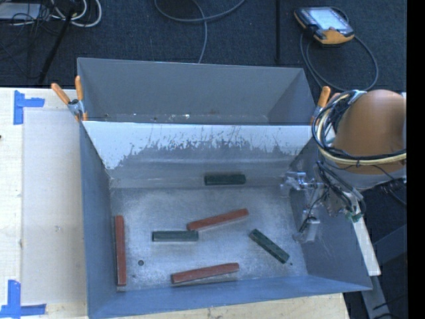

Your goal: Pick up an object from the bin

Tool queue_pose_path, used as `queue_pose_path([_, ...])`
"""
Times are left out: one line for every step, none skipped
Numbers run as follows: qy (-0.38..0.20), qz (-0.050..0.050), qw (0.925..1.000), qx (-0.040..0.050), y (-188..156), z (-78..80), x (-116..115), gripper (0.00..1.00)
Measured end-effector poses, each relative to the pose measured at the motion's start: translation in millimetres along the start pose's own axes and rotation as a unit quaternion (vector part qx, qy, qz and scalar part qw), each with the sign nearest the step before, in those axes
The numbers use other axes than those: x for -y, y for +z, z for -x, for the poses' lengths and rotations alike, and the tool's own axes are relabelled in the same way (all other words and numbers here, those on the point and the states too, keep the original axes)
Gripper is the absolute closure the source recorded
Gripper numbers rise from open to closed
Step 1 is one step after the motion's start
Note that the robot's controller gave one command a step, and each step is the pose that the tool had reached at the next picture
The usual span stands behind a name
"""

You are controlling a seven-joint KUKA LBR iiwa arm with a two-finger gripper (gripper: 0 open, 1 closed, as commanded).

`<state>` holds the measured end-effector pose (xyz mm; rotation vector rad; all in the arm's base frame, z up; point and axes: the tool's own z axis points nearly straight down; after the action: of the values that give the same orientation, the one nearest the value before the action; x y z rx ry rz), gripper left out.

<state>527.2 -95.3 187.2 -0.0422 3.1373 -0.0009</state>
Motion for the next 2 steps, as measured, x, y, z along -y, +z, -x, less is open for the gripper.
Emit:
queue_pose_path([0.002, 0.002, 1.0, -0.0022, 44.5, -3.6, 32.7, 0.0])
queue_pose_path([0.053, -0.001, 0.9986, -0.0022, 82.9, -19.9, 19.6, 0.0])
